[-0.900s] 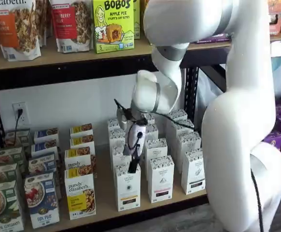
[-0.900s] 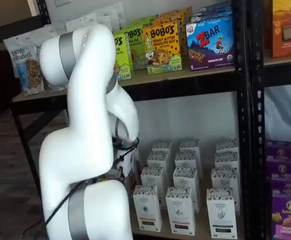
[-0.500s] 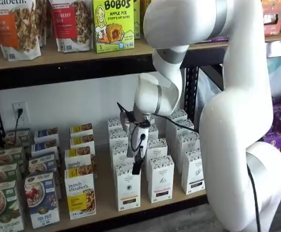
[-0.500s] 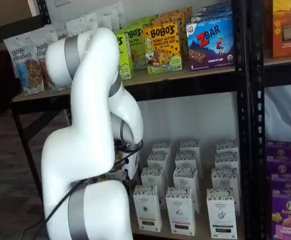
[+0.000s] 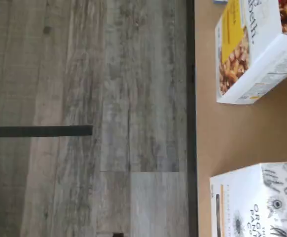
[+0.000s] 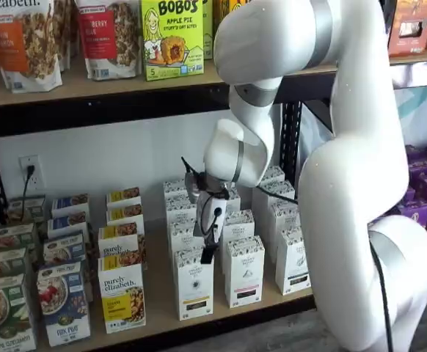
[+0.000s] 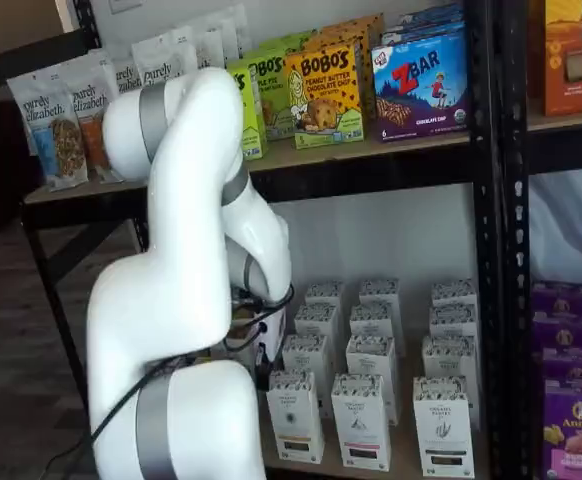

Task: Pick up the white box with a yellow strip in the middle, on the bottom shelf, the fourth box from the left

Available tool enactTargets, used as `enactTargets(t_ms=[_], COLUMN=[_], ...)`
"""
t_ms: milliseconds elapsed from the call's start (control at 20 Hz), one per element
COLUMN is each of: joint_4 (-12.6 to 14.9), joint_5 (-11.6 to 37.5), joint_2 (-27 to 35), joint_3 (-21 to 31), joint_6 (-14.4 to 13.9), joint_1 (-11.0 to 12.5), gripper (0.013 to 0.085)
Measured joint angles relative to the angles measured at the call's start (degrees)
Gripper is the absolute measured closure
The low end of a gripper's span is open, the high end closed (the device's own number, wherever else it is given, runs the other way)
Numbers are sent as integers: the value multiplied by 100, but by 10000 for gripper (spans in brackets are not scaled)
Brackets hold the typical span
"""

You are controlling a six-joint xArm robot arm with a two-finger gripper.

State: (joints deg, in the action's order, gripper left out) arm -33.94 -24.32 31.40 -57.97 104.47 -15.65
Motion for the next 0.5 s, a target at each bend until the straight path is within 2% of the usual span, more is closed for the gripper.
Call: enactTargets(t_ms=[500], joint_4=[36], joint_5=[-62], joint_2=[696], joint_3=[-804], joint_6=[81], joint_1=[143], gripper=[130])
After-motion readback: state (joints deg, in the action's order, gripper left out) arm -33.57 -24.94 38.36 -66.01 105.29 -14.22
